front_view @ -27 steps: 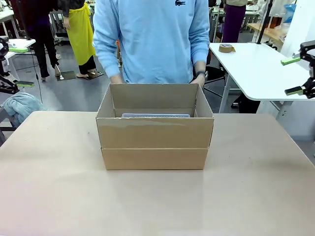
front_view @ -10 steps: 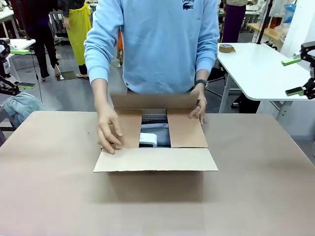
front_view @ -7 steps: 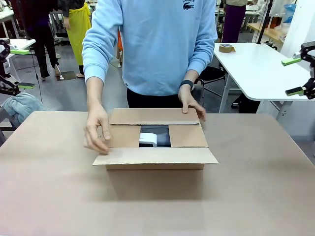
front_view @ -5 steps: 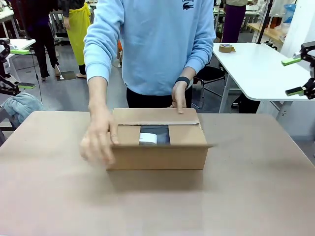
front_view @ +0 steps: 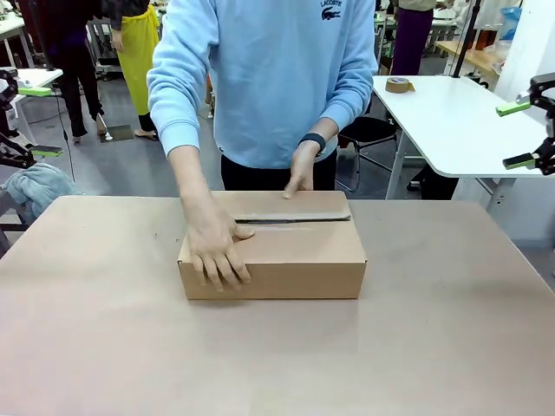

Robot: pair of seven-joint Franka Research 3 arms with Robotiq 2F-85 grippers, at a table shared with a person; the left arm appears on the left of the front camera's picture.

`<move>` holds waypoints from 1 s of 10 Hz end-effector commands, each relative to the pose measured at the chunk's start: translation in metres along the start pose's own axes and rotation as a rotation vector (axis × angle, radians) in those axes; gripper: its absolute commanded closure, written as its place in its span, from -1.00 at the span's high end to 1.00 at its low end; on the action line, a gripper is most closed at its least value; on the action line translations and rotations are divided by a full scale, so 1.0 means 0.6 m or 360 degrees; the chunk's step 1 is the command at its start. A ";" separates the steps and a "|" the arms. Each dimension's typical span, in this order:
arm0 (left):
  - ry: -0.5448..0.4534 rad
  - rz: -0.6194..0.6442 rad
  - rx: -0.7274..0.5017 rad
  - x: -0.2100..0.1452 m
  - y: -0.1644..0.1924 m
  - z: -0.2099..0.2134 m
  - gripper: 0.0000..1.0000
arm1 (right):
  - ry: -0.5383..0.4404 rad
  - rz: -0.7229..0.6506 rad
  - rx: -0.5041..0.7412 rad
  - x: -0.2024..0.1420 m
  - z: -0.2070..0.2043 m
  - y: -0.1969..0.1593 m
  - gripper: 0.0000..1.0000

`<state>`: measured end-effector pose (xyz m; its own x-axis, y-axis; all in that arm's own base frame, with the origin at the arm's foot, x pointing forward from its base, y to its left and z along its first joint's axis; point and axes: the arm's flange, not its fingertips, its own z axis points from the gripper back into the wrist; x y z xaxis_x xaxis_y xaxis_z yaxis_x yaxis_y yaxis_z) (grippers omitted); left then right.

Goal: Pack the gift set into the box.
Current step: Press and hold the closed box until the human finishes sealing it.

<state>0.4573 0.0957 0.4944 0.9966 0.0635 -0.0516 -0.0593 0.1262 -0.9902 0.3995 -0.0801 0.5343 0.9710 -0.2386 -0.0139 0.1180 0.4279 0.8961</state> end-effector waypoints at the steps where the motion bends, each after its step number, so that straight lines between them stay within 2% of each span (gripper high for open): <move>1: -0.0006 -0.0006 0.0012 -0.006 -0.001 -0.001 1.00 | 0.0009 0.0032 -0.0007 -0.001 0.001 -0.001 1.00; 10: -0.0006 -0.0006 0.0012 -0.006 -0.001 -0.001 1.00 | 0.0009 0.0032 -0.0007 -0.001 0.001 -0.001 1.00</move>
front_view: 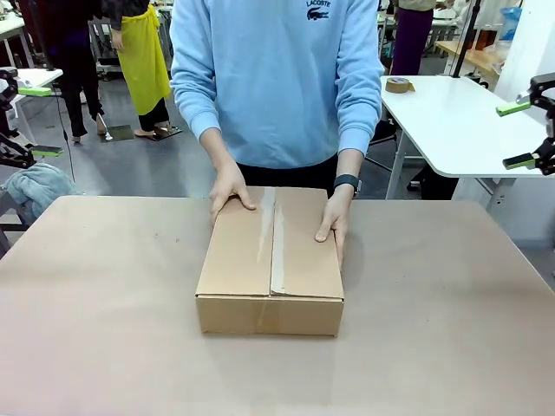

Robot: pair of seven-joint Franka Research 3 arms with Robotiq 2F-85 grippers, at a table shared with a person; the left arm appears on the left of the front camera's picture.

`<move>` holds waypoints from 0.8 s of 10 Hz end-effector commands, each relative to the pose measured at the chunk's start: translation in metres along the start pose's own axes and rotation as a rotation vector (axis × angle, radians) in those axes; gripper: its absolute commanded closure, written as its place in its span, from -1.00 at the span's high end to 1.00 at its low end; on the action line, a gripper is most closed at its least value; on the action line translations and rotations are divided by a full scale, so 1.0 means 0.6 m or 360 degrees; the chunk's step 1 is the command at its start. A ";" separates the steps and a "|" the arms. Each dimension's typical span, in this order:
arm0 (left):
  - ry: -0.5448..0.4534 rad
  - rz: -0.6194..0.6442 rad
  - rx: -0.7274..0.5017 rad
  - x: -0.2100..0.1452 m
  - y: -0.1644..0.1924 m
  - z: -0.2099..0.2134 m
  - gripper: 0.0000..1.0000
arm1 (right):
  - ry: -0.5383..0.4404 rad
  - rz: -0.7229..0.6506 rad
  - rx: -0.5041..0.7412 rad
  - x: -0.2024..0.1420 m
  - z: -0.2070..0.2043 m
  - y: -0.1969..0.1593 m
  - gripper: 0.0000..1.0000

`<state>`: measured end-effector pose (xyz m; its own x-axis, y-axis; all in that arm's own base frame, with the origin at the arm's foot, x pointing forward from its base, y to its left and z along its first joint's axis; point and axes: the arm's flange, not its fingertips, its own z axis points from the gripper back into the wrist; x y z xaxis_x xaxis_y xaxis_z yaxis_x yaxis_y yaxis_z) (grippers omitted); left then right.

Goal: Pack the gift set into the box.
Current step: Press and hold the closed box until the human finishes sealing it.

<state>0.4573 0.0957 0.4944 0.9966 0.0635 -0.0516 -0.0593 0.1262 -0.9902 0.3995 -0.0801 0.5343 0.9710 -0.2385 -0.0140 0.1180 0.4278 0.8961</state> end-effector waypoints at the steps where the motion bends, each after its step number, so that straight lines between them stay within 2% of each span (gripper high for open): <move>1: -0.0006 -0.0006 0.0012 -0.006 -0.001 -0.001 1.00 | 0.0009 0.0032 -0.0007 -0.001 0.001 -0.001 1.00; 4: 0.0000 0.0000 0.0000 0.000 0.000 0.000 1.00 | 0.0000 0.0000 0.0000 0.000 0.000 0.000 1.00; 5: 0.0216 -0.0306 0.0112 -0.012 -0.034 -0.073 1.00 | 0.0130 0.0303 -0.0064 0.005 -0.064 0.037 1.00; 6: 0.0444 -0.0639 0.0252 -0.010 -0.046 -0.171 1.00 | 0.0427 0.0754 0.0018 0.002 -0.172 0.073 1.00; 7: 0.0487 -0.0979 0.0321 -0.011 -0.043 -0.275 1.00 | 0.0774 0.1166 0.0006 -0.022 -0.287 0.087 1.00; 8: 0.0520 -0.1230 0.0361 -0.033 -0.031 -0.342 1.00 | 0.0824 0.1556 0.0079 -0.048 -0.357 0.087 1.00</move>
<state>0.4535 -0.0893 0.5101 0.8891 -0.3420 0.3042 0.4013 0.2629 -0.8774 0.4071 0.1123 0.5091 0.9311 0.2891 0.2225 -0.3422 0.4807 0.8073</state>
